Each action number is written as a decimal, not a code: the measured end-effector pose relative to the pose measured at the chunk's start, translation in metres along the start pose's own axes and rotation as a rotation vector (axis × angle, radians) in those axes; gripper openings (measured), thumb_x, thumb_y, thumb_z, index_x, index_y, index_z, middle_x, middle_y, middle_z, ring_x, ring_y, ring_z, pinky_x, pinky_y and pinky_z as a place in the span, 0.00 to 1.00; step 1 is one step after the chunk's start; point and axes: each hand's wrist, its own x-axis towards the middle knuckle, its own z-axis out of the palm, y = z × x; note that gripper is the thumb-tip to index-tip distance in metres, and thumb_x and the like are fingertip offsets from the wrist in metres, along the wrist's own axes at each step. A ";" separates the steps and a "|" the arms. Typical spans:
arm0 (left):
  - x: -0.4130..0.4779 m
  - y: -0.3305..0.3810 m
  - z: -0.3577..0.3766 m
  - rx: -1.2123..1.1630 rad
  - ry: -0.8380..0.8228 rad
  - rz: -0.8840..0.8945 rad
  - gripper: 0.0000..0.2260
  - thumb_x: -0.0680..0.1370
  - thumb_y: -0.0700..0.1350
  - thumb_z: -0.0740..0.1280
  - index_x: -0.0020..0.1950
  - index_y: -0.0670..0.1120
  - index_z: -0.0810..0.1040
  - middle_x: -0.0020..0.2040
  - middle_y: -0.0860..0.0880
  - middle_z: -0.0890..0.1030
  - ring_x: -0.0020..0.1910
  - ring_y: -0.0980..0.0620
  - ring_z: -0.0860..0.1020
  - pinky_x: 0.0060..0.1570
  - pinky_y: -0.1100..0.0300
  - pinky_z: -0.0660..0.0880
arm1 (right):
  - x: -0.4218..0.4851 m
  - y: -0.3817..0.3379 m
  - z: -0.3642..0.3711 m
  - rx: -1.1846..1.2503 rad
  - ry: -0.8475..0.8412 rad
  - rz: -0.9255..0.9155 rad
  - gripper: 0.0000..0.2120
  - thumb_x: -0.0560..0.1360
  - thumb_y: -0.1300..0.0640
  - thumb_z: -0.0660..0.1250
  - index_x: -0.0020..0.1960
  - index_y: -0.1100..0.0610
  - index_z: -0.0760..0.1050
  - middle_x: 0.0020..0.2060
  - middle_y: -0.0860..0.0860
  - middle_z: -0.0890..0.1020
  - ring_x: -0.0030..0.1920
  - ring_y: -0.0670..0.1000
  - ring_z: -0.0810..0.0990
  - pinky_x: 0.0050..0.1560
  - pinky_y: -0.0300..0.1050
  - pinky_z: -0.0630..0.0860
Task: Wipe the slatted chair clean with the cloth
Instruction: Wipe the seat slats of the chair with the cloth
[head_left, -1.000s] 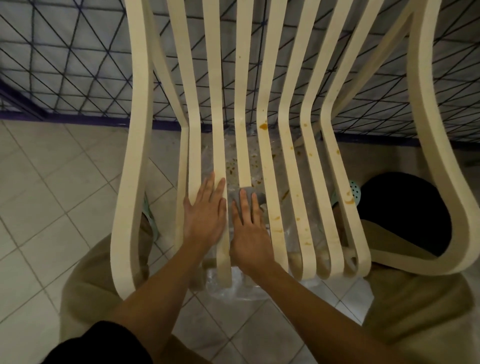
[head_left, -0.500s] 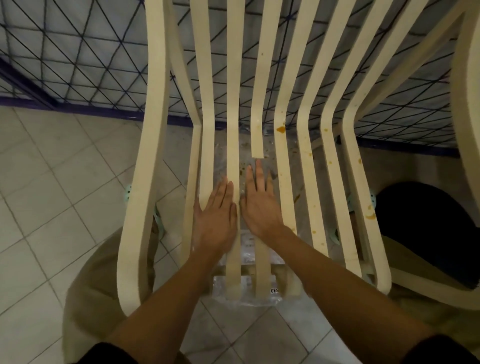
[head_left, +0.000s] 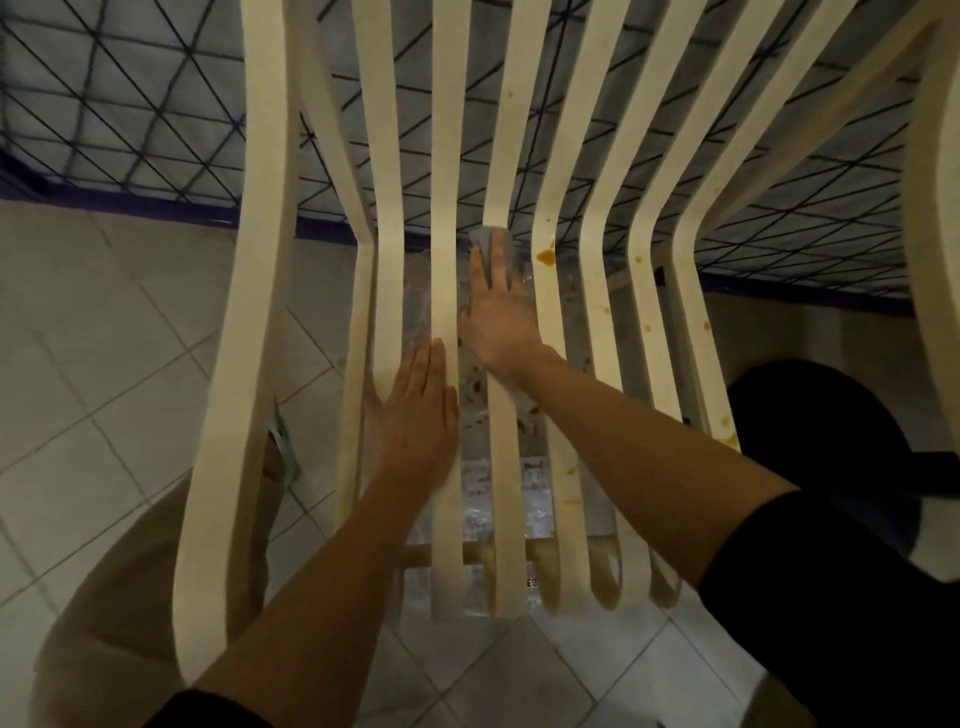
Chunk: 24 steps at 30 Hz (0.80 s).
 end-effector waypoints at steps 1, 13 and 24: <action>0.000 0.000 -0.001 0.006 -0.004 -0.004 0.25 0.84 0.51 0.42 0.79 0.48 0.42 0.80 0.51 0.45 0.78 0.55 0.43 0.74 0.40 0.47 | 0.002 -0.001 0.001 -0.009 0.008 0.003 0.36 0.80 0.56 0.56 0.79 0.55 0.36 0.77 0.54 0.34 0.76 0.66 0.45 0.67 0.56 0.68; 0.002 -0.002 0.003 0.018 0.020 0.012 0.25 0.83 0.52 0.43 0.80 0.48 0.42 0.80 0.51 0.45 0.78 0.55 0.44 0.73 0.39 0.49 | 0.009 -0.002 0.001 -0.064 0.008 0.037 0.36 0.80 0.57 0.55 0.78 0.54 0.35 0.77 0.53 0.33 0.76 0.66 0.43 0.68 0.59 0.67; 0.004 0.002 0.003 0.043 -0.006 0.018 0.26 0.82 0.52 0.40 0.79 0.48 0.40 0.80 0.51 0.43 0.78 0.55 0.43 0.73 0.39 0.50 | 0.002 -0.001 -0.001 -0.052 -0.005 0.003 0.37 0.78 0.59 0.57 0.79 0.53 0.38 0.77 0.52 0.34 0.74 0.70 0.50 0.56 0.58 0.77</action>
